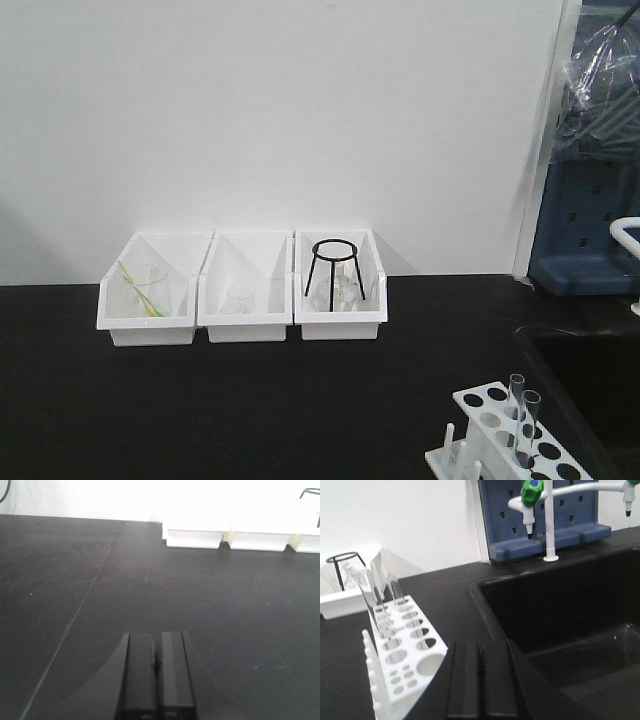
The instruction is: Flip and reinsert test tube from rack
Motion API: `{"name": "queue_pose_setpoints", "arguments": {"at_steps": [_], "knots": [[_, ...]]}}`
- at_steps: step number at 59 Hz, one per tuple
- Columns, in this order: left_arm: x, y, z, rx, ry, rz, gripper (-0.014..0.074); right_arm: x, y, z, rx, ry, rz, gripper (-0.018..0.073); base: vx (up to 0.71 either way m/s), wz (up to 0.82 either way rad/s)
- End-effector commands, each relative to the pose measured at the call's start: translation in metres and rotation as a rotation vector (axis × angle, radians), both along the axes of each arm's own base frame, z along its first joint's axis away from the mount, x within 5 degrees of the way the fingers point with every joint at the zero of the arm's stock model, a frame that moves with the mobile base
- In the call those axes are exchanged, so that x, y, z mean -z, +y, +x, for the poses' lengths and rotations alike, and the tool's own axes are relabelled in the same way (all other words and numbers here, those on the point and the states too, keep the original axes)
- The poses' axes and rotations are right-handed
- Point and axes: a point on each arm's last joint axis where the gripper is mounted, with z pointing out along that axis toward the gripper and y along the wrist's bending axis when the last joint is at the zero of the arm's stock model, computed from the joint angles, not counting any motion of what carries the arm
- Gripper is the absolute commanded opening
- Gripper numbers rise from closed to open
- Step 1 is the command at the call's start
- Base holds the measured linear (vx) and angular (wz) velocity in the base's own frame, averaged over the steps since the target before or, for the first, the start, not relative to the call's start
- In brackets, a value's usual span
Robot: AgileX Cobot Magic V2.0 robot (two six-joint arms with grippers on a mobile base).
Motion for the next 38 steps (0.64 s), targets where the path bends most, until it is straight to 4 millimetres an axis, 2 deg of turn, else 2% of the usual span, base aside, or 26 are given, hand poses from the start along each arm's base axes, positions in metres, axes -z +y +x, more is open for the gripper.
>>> {"name": "queue_pose_setpoints", "arguments": {"at_steps": [1,38], "knots": [[-0.0082,-0.0006,0.0007,0.009,-0.099,0.005,-0.0006,-0.0094,0.0002,-0.0004,-0.001,-0.105,-0.036,-0.0012,0.00,0.00],[-0.0082,-0.0006,0.0007,0.009,-0.099,0.005,-0.0006,-0.0093,0.0002,-0.0004,-0.001,-0.103,-0.038,-0.0012,0.00,0.00]]}}
